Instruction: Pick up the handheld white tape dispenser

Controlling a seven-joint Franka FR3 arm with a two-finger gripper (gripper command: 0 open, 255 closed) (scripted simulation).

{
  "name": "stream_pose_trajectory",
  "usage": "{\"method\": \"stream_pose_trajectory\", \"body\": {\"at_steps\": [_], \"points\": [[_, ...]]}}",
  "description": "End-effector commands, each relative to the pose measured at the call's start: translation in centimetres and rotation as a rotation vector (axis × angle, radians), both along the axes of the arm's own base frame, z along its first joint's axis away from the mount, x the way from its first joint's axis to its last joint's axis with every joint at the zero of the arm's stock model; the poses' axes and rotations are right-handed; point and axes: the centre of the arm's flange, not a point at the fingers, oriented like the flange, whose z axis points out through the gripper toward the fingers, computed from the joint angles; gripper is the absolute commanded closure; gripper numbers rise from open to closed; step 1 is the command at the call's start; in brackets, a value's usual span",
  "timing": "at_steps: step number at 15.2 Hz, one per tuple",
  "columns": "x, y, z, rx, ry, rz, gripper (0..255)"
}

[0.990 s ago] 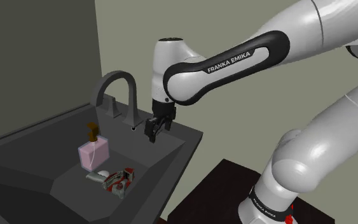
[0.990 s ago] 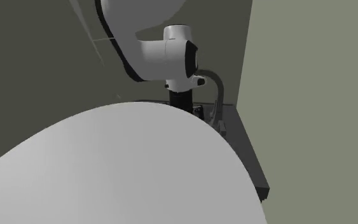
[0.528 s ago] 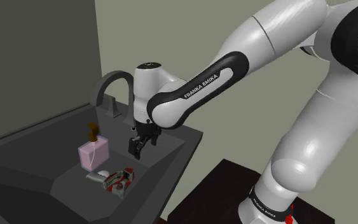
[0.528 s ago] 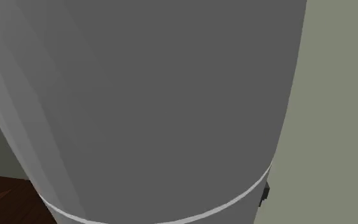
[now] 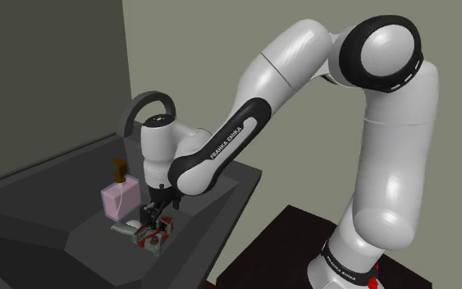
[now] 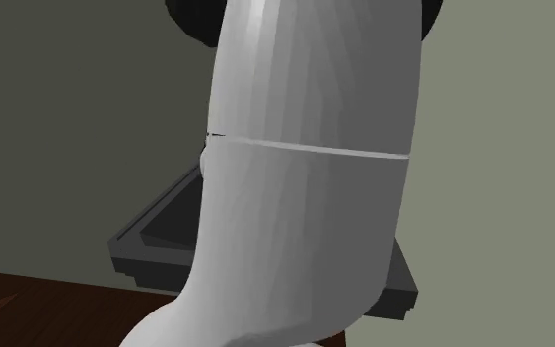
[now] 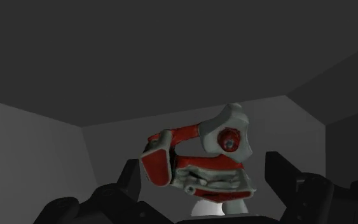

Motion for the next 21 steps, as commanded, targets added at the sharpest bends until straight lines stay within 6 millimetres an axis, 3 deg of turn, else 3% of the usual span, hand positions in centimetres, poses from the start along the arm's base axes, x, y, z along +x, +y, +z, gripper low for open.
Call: {"method": "stream_pose_trajectory", "body": {"at_steps": [1,5,14,15,21], "points": [[0.9,1.4,-2.0,-0.003,0.001,0.001,0],[2.5,4.0,-5.8,-0.006,0.003,0.004,0],[2.5,4.0,-9.8,-0.006,0.003,0.004,0],[2.5,4.0,-9.9,-0.006,0.003,0.004,255],[2.5,4.0,-9.8,-0.006,0.003,0.004,255]]}}
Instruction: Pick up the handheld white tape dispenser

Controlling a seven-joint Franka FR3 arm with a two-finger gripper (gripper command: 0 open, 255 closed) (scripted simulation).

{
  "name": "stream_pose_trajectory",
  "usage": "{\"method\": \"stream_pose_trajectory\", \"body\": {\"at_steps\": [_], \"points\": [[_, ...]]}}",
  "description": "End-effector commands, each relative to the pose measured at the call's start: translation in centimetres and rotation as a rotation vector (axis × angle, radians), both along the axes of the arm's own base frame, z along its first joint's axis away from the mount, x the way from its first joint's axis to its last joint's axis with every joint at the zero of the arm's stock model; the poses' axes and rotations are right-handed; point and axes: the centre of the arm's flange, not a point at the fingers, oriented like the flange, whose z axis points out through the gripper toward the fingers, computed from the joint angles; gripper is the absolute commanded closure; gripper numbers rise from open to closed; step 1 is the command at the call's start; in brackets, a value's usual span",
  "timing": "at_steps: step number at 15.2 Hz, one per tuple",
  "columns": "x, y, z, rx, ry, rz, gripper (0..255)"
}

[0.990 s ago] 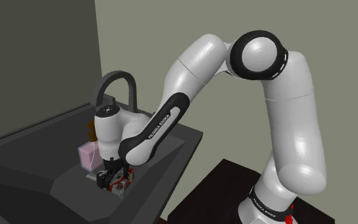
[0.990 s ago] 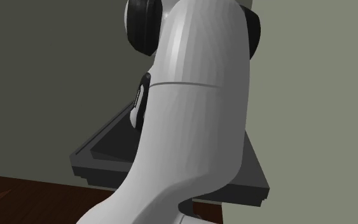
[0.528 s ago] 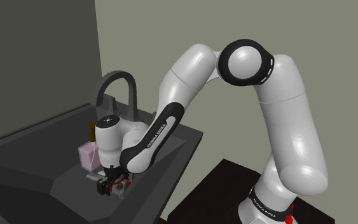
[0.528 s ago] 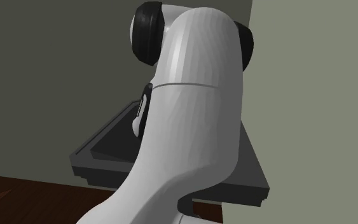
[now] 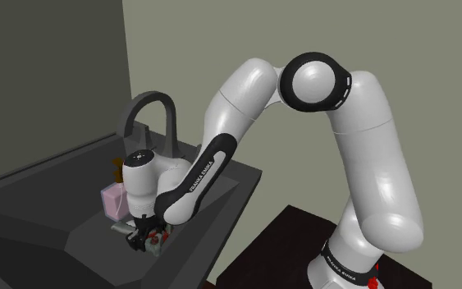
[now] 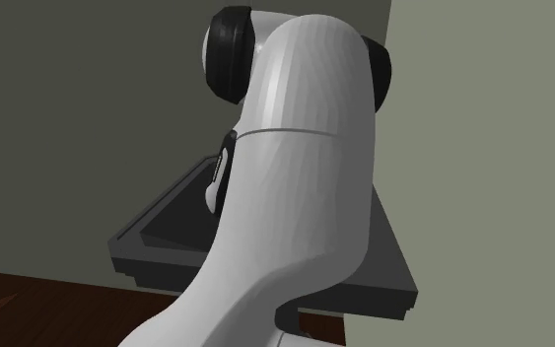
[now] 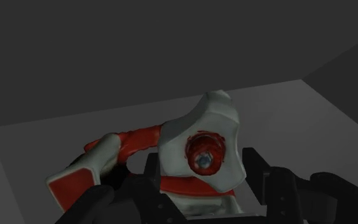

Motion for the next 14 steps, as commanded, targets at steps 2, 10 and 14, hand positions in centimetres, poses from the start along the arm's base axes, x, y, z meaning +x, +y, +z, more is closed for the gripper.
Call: {"method": "stream_pose_trajectory", "body": {"at_steps": [2,10,14], "points": [[0.0,0.0,0.0,0.000,0.000,0.000,255],[-0.1,0.0,3.7,0.000,0.000,0.000,255],[-0.1,0.0,5.8,0.000,0.000,0.000,255]]}}
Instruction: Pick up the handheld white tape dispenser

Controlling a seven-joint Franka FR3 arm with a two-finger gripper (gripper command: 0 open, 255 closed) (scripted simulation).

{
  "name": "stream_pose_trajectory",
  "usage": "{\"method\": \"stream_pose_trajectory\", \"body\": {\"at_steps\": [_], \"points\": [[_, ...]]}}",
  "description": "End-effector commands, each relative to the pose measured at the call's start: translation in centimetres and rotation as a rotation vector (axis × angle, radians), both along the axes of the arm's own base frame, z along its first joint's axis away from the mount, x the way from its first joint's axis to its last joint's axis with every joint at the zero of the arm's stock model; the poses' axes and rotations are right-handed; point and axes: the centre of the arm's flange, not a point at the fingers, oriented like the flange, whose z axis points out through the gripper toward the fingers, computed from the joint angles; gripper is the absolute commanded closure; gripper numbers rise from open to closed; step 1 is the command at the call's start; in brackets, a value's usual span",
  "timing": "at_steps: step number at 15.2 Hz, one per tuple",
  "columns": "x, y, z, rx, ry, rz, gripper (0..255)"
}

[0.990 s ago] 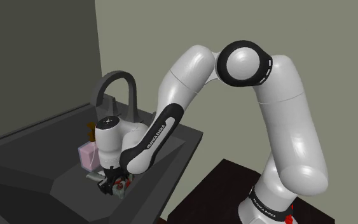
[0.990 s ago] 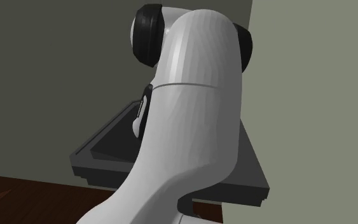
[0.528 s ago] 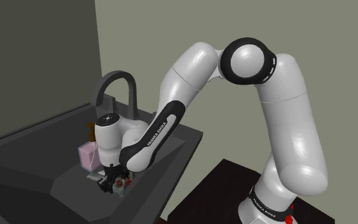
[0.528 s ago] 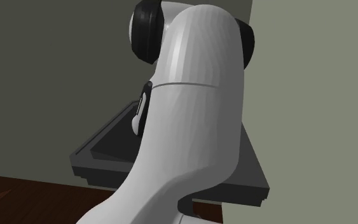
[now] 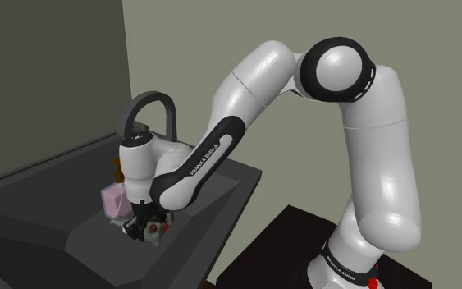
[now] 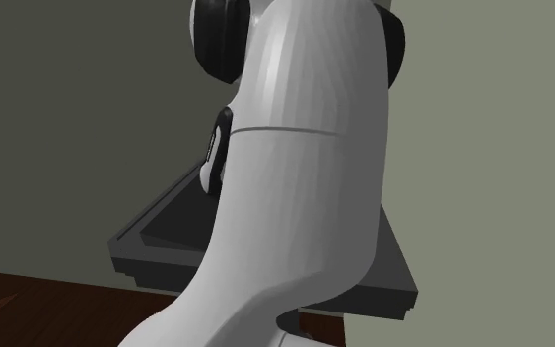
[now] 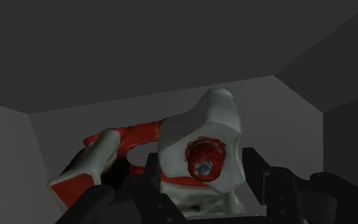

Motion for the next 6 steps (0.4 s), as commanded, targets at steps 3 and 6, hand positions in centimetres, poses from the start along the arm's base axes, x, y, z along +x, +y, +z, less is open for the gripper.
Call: {"method": "stream_pose_trajectory", "body": {"at_steps": [3,6], "points": [[0.0,-0.1,2.1,0.000,0.000,0.000,255],[0.0,-0.1,2.7,0.000,0.000,0.000,255]]}}
